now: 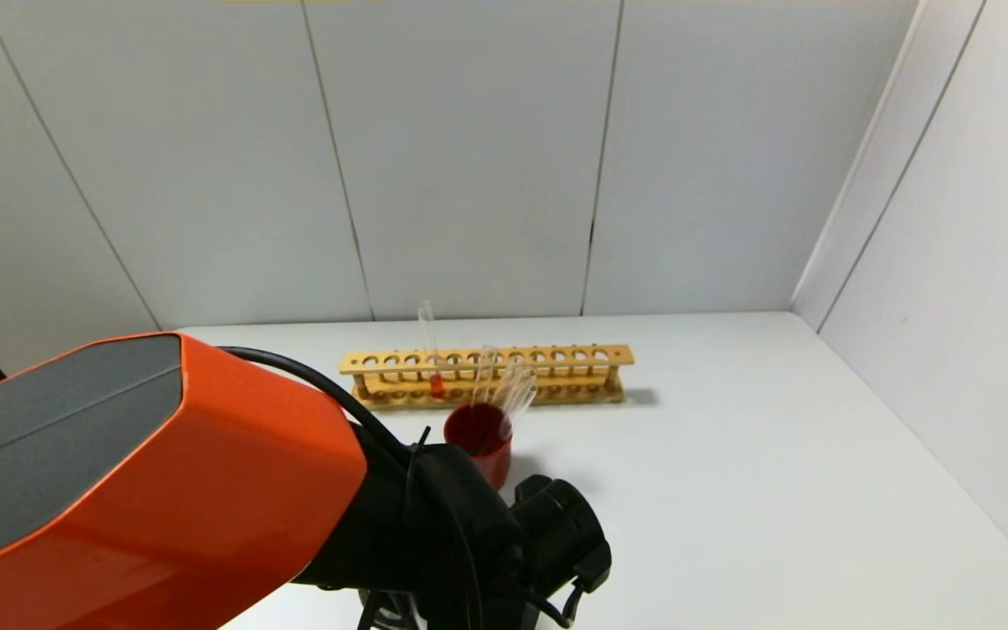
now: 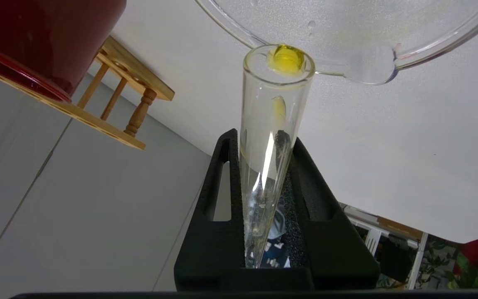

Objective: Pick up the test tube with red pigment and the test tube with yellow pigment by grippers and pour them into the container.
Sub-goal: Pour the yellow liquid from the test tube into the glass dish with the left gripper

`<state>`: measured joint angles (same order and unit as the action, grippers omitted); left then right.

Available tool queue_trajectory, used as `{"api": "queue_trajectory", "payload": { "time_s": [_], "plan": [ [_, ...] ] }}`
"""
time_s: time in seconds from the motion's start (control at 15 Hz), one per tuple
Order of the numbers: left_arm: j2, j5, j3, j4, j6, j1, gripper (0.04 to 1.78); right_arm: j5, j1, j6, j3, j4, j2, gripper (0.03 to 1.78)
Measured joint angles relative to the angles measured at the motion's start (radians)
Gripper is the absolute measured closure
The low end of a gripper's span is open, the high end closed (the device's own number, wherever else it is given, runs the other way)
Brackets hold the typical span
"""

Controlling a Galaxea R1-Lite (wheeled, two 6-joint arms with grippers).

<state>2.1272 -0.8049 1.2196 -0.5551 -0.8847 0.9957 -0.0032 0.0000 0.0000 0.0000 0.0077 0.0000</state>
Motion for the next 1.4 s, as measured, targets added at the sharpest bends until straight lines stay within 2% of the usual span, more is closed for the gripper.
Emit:
{"api": "queue_trajectory", "payload": {
  "time_s": [0.73,1.4],
  "plan": [
    [0.008,-0.009,0.017,-0.033,-0.002,0.0,1.5,0.0,0.0,0.0,0.0,0.0,0.0,0.11],
    [0.032,-0.034,0.08,-0.127,-0.001,0.006,1.5,0.0,-0.001,0.0,0.0,0.0,0.0,0.11]
  ]
}}
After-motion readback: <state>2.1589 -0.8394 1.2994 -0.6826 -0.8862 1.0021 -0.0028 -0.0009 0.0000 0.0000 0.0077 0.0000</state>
